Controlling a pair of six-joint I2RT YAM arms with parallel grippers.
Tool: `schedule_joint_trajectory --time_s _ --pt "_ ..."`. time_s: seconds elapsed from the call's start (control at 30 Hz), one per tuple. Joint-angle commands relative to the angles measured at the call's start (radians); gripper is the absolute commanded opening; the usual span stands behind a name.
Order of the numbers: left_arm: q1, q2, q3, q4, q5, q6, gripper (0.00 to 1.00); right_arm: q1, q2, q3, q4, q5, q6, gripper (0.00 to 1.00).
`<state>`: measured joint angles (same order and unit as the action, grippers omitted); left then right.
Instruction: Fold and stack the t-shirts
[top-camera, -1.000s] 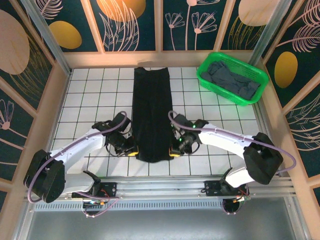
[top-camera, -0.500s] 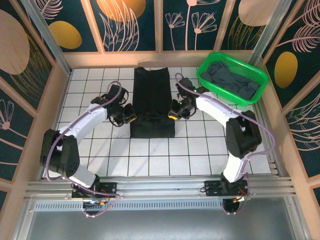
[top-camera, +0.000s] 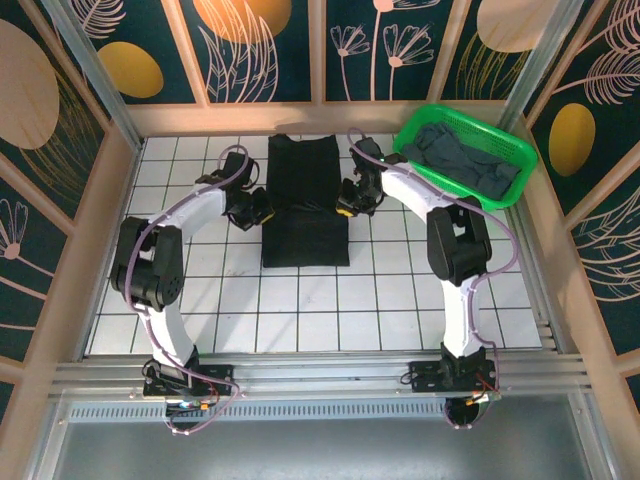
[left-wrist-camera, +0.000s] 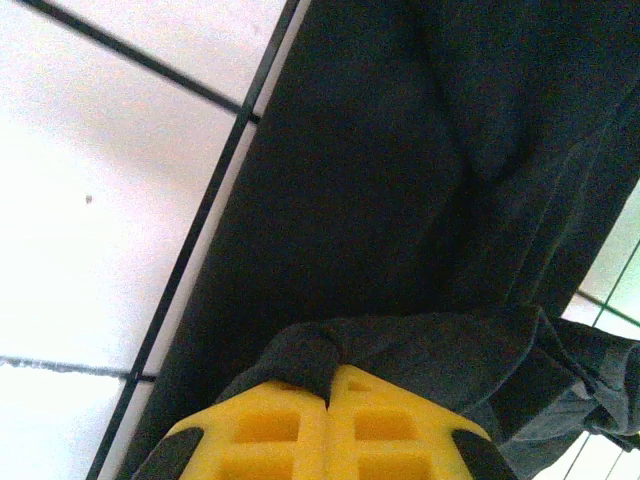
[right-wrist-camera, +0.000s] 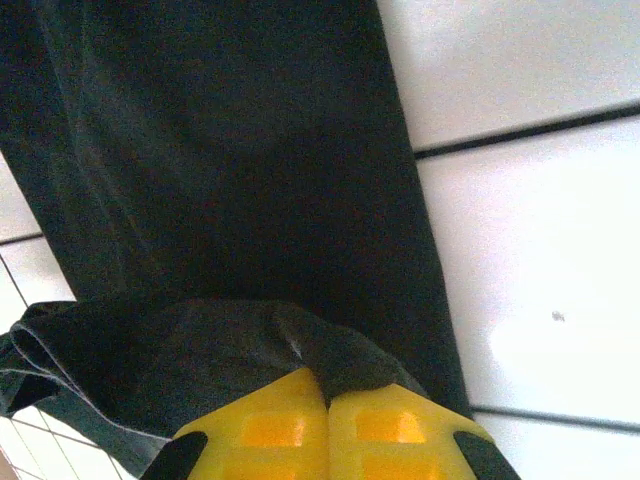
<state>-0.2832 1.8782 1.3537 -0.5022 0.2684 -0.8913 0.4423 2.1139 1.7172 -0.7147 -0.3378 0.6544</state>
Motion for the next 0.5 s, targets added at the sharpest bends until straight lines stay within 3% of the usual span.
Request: schedule_joint_trajectory --time_s 0.0,0.03,0.17,0.27,0.3,0.37,0.47 --pt "0.023 0.053 0.060 0.010 -0.029 0.029 0.00 -0.019 0.056 0.066 -0.006 -0.009 -0.015 0.00" --pt "0.027 0.066 0.074 0.007 -0.030 0.033 0.00 -0.023 0.069 0.079 -0.004 -0.015 -0.018 0.00" --pt "0.036 0.094 0.125 -0.032 -0.066 0.047 0.23 -0.039 0.090 0.140 0.001 -0.031 -0.061 0.38" --pt "0.035 0.042 0.094 -0.028 -0.080 0.045 0.56 -0.053 0.073 0.165 -0.042 -0.004 -0.085 0.54" --pt "0.035 0.017 0.067 -0.018 -0.077 0.042 0.61 -0.057 0.058 0.152 -0.052 0.008 -0.085 0.55" --pt "0.035 -0.063 -0.019 -0.006 -0.069 0.031 0.64 -0.060 -0.014 0.065 -0.038 0.042 -0.077 0.56" --pt "0.036 -0.203 -0.201 0.028 0.003 -0.017 0.57 -0.045 -0.153 -0.132 0.037 0.046 -0.046 0.57"
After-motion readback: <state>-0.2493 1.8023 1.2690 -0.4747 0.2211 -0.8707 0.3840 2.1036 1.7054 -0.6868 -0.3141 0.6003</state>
